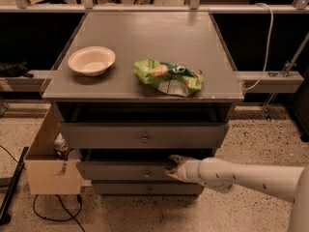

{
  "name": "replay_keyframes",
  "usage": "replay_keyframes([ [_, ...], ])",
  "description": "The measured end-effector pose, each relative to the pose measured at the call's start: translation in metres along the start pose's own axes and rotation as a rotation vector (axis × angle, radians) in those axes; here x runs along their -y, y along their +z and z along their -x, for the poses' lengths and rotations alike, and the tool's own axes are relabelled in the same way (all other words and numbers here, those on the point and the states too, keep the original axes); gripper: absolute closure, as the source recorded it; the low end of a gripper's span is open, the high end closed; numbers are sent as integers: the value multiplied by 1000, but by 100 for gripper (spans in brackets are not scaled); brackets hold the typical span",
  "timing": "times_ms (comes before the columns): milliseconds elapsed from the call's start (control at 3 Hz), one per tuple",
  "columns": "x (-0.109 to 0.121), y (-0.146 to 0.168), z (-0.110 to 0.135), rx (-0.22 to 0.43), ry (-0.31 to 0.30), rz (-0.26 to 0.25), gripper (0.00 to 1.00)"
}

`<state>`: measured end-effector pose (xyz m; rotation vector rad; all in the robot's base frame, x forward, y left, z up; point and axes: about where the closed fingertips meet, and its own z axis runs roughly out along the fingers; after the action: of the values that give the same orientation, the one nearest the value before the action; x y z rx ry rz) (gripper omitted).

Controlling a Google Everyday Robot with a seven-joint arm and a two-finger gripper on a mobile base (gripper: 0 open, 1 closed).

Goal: Open middle drawer

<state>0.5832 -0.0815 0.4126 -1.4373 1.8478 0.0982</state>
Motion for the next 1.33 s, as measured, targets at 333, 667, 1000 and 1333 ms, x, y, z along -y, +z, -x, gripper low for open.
replay_keyframes([
  [333,0,0,0,0,0,0,4],
  [667,0,0,0,0,0,0,100],
  [1000,0,0,0,0,0,0,100],
  [1333,-13,-9,-5,5,0,12,100],
])
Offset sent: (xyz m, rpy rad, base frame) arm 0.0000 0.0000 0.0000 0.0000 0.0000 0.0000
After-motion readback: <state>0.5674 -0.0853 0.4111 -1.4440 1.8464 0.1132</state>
